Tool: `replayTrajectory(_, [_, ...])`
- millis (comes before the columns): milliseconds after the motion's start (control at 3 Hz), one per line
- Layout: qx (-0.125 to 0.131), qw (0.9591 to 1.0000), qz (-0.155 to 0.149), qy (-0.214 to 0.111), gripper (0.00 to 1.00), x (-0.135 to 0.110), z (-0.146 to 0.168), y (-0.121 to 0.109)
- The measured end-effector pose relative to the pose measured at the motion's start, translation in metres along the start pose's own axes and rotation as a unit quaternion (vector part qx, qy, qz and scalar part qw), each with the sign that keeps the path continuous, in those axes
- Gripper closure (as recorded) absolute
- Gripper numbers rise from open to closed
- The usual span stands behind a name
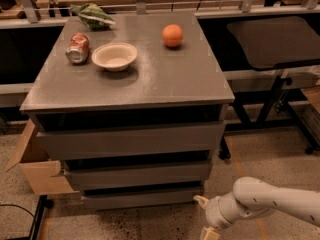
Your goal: Open bottom drawer
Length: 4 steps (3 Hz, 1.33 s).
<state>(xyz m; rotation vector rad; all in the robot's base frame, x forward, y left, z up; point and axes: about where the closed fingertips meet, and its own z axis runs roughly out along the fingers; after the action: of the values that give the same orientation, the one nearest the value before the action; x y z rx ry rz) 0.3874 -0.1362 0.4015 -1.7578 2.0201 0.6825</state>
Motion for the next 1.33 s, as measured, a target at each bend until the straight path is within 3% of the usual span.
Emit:
replayTrajectory(1000, [-0.006, 0.9984, -0.053, 0.022, 0.0, 0.032, 0.088, -0.062])
replayTrajectory(1333, [-0.008, 0.9964, -0.078, 0.032, 0.0, 0.03, 0.14, -0.102])
